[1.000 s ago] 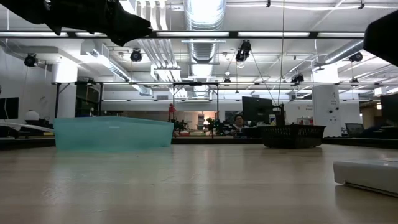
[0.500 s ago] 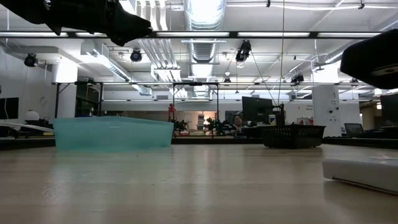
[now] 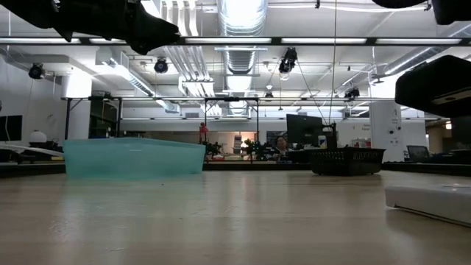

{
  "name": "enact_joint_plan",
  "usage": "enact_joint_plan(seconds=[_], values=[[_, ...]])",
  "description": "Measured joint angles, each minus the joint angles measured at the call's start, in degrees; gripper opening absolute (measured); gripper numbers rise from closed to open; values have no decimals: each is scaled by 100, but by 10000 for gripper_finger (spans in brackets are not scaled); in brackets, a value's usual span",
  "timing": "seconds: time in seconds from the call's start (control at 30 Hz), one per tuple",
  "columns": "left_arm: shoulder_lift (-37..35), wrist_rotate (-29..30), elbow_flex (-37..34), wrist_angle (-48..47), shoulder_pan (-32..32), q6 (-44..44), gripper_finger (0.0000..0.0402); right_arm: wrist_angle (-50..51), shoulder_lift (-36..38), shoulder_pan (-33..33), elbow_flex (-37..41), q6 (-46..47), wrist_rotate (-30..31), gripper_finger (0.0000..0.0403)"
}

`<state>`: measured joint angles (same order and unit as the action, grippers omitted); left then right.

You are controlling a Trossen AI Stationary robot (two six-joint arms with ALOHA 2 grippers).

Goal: Pick and place items into bin
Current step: Put the white card reader box into the bottom black bin

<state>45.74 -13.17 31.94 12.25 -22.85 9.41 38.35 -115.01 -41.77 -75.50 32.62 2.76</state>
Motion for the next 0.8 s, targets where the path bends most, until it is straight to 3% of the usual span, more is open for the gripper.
enact_joint_plan(seconds=[0.13,0.53,0.8], values=[[0,0,0,2,0,0,208,57,60,29,16,-112,196,12],[0,-2,0,83,0,0,208,528,871,31,-167,-220,1543,11],[-2,-2,0,90,0,0,208,621,1093,30,-194,-727,1701,11]])
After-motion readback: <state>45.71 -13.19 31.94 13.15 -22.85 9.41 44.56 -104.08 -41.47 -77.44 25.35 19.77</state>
